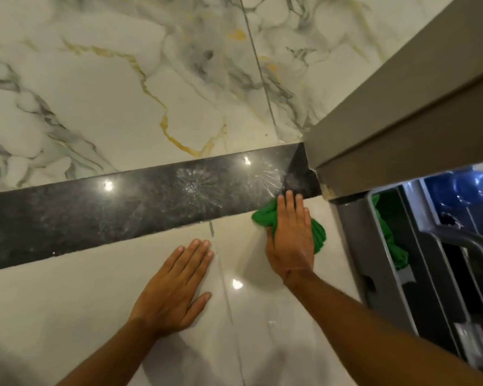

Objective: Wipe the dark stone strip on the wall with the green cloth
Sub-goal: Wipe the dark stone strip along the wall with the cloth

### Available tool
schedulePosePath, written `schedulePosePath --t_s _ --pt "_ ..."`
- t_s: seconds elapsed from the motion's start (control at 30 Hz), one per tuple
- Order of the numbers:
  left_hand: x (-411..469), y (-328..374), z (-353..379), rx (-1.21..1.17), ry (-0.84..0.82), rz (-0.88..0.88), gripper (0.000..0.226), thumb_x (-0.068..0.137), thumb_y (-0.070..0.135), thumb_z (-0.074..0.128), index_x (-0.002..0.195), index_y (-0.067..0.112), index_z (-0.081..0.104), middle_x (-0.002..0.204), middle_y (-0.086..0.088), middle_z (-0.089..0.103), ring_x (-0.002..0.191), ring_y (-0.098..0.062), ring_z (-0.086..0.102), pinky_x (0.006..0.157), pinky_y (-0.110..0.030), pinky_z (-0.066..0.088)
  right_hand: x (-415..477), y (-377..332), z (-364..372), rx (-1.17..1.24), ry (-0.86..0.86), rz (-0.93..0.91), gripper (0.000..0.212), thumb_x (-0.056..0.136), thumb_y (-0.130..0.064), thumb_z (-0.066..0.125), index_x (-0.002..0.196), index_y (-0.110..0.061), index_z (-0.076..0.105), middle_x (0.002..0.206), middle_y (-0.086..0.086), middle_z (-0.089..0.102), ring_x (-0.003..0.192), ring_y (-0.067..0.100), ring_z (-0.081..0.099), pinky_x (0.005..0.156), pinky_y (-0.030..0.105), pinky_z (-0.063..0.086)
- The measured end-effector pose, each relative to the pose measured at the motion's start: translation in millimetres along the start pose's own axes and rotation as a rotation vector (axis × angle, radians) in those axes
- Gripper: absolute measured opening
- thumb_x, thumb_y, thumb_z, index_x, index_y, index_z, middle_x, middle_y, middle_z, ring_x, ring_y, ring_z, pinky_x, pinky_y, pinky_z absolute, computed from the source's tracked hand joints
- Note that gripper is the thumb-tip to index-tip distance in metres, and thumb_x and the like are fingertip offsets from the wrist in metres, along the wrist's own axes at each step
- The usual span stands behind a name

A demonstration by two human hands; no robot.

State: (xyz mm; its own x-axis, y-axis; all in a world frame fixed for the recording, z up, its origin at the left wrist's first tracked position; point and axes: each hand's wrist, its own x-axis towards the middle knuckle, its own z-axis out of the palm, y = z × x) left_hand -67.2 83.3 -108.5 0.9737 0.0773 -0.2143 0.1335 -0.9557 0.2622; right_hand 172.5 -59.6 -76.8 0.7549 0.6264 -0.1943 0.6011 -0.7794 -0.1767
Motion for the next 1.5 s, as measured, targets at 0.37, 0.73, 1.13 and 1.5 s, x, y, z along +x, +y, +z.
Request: schedulePosePath --t_s 0.37,0.73,1.13,1.5 --pt "1.1 0.7 -5.7 -0.044 0.044 -0.001 0.076 0.098 0.05 0.038 0.157 0.005 0.025 0.166 -0.015 0.026 0.154 -0.031 0.022 0.122 -0.046 0.022 32.8 13.9 -13.9 -0.129 -0.195 -0.51 0.069 0.096 -0.029 0.04 0.156 -0.016 0.007 0.164 0.006 0.007 0.153 0.027 0.004 0.123 0.045 0.008" --pt "-37.2 -6.6 9.4 -0.067 0.094 -0.095 0.074 0.098 0.048 0.04 0.157 0.005 0.026 0.167 -0.015 0.024 0.155 -0.031 0.021 0.123 -0.046 0.02 84.8 -19.6 -11.2 -0.251 -0.122 -0.419 0.07 0.097 -0.036 0.031 0.156 -0.006 0.008 0.164 0.017 0.009 0.153 0.033 0.005 0.124 0.049 0.012" --pt "-77.6 -29.2 11.4 -0.073 0.143 -0.322 0.076 0.098 0.047 0.037 0.157 0.001 0.024 0.167 -0.018 0.02 0.156 -0.032 0.016 0.127 -0.044 0.01 34.7 -75.3 16.1 -0.219 -0.119 -0.469 0.065 0.1 -0.038 0.027 0.156 -0.01 0.011 0.164 0.014 0.015 0.151 0.036 0.011 0.122 0.051 0.017" --pt "-86.1 -33.3 9.6 -0.094 0.191 -0.578 0.075 0.1 0.047 0.03 0.158 0.0 0.017 0.167 -0.02 0.015 0.157 -0.032 0.01 0.128 -0.044 0.006 40.1 -135.6 23.6 -0.155 -0.083 -0.39 0.068 0.098 -0.032 0.038 0.156 -0.012 0.009 0.164 0.015 0.017 0.15 0.038 0.013 0.119 0.051 0.01"
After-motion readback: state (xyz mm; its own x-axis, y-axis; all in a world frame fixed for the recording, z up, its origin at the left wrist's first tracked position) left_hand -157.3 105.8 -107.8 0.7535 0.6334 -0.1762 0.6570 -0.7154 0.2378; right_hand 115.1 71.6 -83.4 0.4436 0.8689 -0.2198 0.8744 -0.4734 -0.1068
